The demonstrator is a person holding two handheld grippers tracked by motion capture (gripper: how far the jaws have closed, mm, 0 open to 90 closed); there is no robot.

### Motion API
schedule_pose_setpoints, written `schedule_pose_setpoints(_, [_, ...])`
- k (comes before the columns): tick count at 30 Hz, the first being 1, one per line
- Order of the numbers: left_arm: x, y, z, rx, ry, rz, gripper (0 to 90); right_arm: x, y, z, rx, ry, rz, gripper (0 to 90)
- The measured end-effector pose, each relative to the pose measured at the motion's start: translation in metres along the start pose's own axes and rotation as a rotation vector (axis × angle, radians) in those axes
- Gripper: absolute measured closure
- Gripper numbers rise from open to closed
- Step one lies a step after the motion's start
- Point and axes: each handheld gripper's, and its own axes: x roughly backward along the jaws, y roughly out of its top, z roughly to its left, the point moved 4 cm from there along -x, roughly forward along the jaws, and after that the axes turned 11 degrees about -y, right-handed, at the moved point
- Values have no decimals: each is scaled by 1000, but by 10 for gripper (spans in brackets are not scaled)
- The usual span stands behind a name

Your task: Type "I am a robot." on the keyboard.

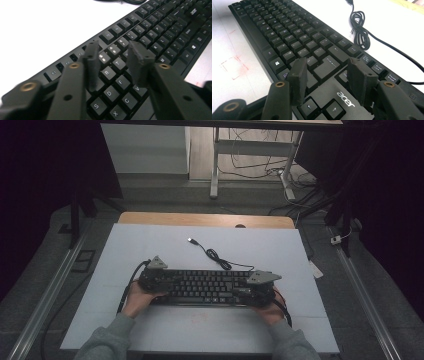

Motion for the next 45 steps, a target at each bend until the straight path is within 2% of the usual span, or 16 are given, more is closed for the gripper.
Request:
schedule_pose_setpoints(6, [-4, -5, 2, -14, 20, 34, 848, -1, 0, 0, 3, 3, 1, 508])
schedule_pose_setpoints(8, [-6, -6, 2, -15, 23, 44, 885, -1, 0, 0, 3, 2, 0, 508])
schedule_pose_setpoints(32, [-18, -11, 4, -25, 50, 81, 887, -2, -1, 1, 4, 6, 5, 508])
schedule_pose_setpoints(37, [-19, -11, 3, -40, 60, 85, 888, -2, -1, 1, 5, 6, 5, 508])
schedule_pose_setpoints(39, [-18, -10, 3, -45, 62, 81, 888, -2, -1, 1, 5, 6, 7, 507])
schedule_pose_setpoints(45, [1, -4, -1, -41, 48, -9, 888, 0, 0, 0, 3, 1, -1, 507])
